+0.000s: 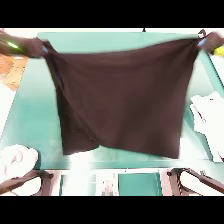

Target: Fold the shirts.

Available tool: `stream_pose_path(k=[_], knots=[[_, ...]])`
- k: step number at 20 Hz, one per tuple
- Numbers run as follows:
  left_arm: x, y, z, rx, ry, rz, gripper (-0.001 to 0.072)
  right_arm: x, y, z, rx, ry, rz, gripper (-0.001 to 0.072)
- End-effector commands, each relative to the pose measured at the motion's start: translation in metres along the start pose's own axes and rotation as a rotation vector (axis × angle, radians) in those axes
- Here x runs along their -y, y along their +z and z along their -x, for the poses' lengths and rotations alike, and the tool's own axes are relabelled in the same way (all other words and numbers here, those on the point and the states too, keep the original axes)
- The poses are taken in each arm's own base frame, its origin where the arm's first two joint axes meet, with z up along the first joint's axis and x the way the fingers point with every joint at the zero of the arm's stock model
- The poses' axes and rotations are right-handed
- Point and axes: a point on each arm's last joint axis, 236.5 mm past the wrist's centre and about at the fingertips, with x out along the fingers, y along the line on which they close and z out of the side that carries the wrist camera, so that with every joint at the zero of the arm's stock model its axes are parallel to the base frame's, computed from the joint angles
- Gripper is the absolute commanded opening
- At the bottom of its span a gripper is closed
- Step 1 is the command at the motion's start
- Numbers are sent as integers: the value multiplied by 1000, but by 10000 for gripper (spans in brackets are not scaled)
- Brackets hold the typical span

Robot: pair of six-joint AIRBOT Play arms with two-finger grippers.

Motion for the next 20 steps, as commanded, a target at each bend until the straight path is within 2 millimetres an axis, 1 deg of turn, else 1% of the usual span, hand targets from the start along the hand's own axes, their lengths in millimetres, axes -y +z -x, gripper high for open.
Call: stream_pose_path(k=[1, 2, 3, 4, 5, 6, 7, 8, 9, 10, 11, 12, 13, 14, 15, 17, 20], knots=[[-69, -50, -116, -17, -31, 134, 24, 82, -77, -93, -110, -112, -143, 18], [-78, -58, -138, -7, -55, 179, 25, 95, -90, -109, -134, -122, -187, 19], [-85, -64, -156, 0, -76, 219, 28, 108, -102, -121, -149, -137, -219, 19], [-90, -70, -168, -3, -87, 258, 292, 117, -112, -129, -166, -150, -233, 20], [-97, -74, -171, -9, -82, 276, 665, 123, -119, -133, -179, -158, -242, 80], [-102, -74, -165, -13, -90, 280, 697, 128, -120, -132, -183, -165, -247, 241], [-104, -71, -154, -27, -116, 272, 699, 133, -117, -126, -186, -166, -257, 379], [-106, -68, -137, -55, -156, 259, 699, 137, -113, -116, -203, -159, -265, 394], [-110, -71, -114, -108, -193, 239, 699, 142, -111, -100, -232, -150, -279, 387], [-118, -83, -90, -183, -212, 245, 699, 149, -112, -82, -268, -147, -293, 387], [-129, -99, -70, -260, -209, 284, 698, 157, -119, -60, -323, -150, -300, 387], [-140, -121, -51, -338, -202, 329, 698, 167, -130, -38, -390, -162, -300, 386], [-150, -144, -39, -410, -186, 366, 698, 176, -144, -17, -451, -179, -311, 386], [-156, -168, -31, -475, -179, 398, 698, 185, -159, 2, -499, -199, -328, 385], [-157, -188, -28, -518, -180, 433, 697, 194, -176, 20, -533, -220, -347, 345], [-151, -223, -34, -569, -203, 487, 698, 206, -200, 45, -545, -248, -387, 348], [-150, -258, -49, -579, -188, 557, 698, 219, -231, 70, -547, -279, -484, 352]])
